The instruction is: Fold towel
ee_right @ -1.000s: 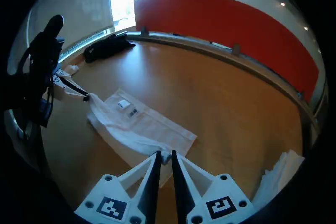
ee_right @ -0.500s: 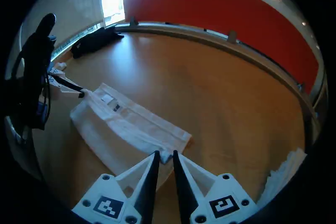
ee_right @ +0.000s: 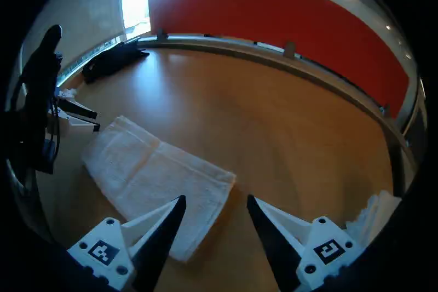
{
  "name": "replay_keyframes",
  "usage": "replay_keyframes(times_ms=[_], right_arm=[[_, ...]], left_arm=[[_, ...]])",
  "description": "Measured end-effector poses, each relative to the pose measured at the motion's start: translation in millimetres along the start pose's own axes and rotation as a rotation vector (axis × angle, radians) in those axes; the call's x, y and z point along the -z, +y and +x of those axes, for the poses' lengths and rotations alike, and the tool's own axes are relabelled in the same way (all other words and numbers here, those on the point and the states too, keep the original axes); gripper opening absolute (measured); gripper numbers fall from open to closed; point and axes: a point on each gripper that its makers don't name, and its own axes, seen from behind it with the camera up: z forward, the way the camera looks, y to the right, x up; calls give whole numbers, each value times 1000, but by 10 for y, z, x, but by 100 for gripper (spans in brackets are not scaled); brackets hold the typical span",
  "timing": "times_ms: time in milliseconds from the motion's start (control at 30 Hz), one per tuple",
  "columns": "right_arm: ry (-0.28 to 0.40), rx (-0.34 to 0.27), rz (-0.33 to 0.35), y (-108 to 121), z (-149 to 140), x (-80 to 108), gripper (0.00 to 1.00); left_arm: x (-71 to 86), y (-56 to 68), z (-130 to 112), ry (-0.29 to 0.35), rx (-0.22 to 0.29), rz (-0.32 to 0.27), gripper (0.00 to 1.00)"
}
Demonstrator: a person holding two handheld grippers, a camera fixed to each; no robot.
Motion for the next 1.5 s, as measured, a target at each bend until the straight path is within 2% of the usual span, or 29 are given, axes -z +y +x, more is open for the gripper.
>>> replay_keyframes(times_ms=[67,167,567,1067,1500], right_arm=[[1,-7,0,-5,-11,26,96],[1,-12,-5,-8,-42,61,98],[2,-20,-9,-61,-153,189,98],[-3,-4,-7,-205,-363,442,98],[-21,40,28,-308,-483,432,98]], left_arm=[[25,-14,-7,2,8,4,81],[57,-35,-19,5,16,7,85],[171,-38,-75,10,3,16,85],[465,-29,-408,-2,29,36,85],[726,-100,-602,3,54,68,85]])
